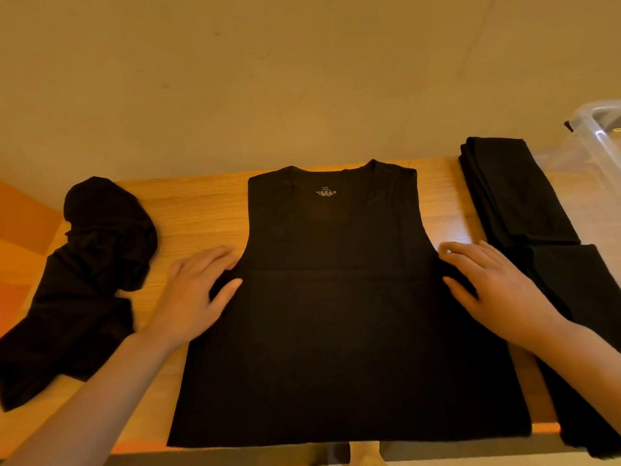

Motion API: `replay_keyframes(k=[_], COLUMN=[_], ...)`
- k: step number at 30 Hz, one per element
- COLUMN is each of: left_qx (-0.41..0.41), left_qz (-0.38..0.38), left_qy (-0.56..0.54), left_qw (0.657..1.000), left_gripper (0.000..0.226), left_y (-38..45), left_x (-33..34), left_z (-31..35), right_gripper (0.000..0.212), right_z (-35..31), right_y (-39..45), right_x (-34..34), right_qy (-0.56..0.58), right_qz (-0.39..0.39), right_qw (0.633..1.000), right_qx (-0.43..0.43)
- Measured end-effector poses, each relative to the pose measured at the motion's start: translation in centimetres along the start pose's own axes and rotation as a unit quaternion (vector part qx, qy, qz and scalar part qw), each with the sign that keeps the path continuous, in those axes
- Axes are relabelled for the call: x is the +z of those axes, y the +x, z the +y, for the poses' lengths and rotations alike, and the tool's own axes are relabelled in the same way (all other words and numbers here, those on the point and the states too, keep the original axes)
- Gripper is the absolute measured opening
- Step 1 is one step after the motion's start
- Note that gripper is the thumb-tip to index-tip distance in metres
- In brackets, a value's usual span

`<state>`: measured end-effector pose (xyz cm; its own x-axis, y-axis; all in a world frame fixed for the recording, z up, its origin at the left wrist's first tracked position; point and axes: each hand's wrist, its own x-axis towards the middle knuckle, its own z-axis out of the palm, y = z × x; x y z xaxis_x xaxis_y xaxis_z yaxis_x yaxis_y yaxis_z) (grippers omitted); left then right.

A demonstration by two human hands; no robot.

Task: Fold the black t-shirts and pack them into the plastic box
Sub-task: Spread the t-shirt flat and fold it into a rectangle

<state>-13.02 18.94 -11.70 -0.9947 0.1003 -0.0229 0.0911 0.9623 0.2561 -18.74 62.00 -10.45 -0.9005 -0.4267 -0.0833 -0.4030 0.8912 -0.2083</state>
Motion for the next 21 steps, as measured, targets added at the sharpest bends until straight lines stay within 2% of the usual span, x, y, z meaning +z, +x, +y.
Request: replay_keyframes(k=[4, 8, 11, 14, 17, 21], left_qx=[-0.055, -0.137, -0.196, -0.207, -0.208, -0.202], left_qz=[0.032, -0.024, -0.061, -0.069, -0.064, -0.048], left_qy=[-0.028, -0.107, -0.111, -0.104, -0.113, -0.132], left_qw=[0.998, 0.985, 0.972, 0.97, 0.969, 0.969], left_gripper=[0.03, 0.026, 0.02, 0.013, 0.012, 0.02], left_y=[-1.8, -0.9, 0.2, 0.7, 0.5, -0.3], left_x=[-0.9, -2.5, -3.1, -3.4, -3.6, -3.7], left_z=[-1.9, -1.7, -1.1, -0.8, -0.7, -0.4], right_gripper=[0.039, 0.034, 0.024, 0.007, 0.014, 0.015], right_z=[0.7, 0.1, -0.2, -0.5, -0.6, -0.5], right_y=[-0.7, 0.7, 1.4, 1.6, 1.3, 0.6], right_x=[-0.7, -2.1, -3.1, -4.0, -4.4, -4.1], right_qy=[-0.032, -0.064, -0.084, -0.085, -0.08, -0.009], right_qz=[-0.023, -0.076, -0.118, -0.158, -0.161, -0.155], right_qw=[0.999, 0.993, 0.985, 0.979, 0.98, 0.982], right_qx=[0.026, 0.062, 0.09, 0.096, 0.083, 0.107])
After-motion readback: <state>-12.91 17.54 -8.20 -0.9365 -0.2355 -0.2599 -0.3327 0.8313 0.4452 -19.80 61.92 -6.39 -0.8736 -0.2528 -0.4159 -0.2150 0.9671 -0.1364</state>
